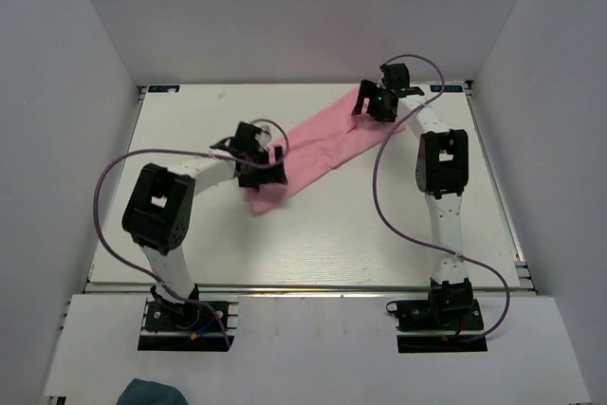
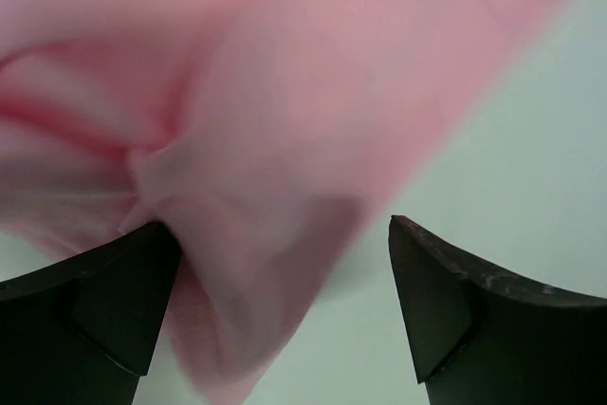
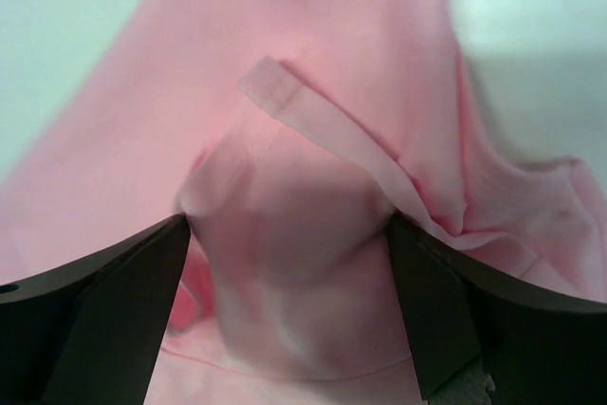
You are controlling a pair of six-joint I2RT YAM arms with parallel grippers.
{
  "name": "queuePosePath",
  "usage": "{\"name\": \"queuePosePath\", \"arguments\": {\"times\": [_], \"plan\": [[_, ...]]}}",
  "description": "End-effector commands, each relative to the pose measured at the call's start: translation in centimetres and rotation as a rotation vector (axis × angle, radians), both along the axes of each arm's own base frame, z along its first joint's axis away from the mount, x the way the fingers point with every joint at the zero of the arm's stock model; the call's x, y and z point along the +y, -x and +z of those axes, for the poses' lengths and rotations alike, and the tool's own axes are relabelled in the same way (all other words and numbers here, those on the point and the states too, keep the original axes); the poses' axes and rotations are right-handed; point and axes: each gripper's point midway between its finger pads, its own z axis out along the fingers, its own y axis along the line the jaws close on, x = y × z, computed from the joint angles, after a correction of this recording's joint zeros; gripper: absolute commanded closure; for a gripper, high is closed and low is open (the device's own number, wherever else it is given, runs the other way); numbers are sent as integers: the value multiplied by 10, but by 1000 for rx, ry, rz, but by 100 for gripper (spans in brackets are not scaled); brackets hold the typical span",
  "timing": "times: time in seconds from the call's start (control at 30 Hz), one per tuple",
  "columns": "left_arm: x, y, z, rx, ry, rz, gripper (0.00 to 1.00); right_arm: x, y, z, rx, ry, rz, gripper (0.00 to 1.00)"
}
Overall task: Fold and stack the t-shirts
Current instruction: Rotate the tshirt 90 degrees
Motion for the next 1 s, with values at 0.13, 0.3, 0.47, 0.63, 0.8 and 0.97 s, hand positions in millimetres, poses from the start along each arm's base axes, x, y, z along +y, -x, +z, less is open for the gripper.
{"name": "queuePosePath", "arguments": {"times": [0.13, 0.3, 0.47, 0.63, 0.8, 0.97], "plan": [[-92, 268, -8, 586, 177, -638, 1, 127, -17, 24, -160, -225, 306, 10], [-110, 245, 27, 406, 28, -805, 1, 120, -18, 78, -280, -162, 313, 10], [-150, 212, 85, 88, 155, -875, 1, 113, -5, 126, -338, -81, 329, 10], [-123, 158, 104, -100, 17, -557, 1, 126, 22, 140, -344, -19, 390, 10], [-57, 116, 109, -156, -180, -125, 1, 138, 64, 111, -210, -8, 447, 10], [-9, 73, 112, -165, -245, 142, 1, 151, 80, 88, -129, -61, 499, 10]]}}
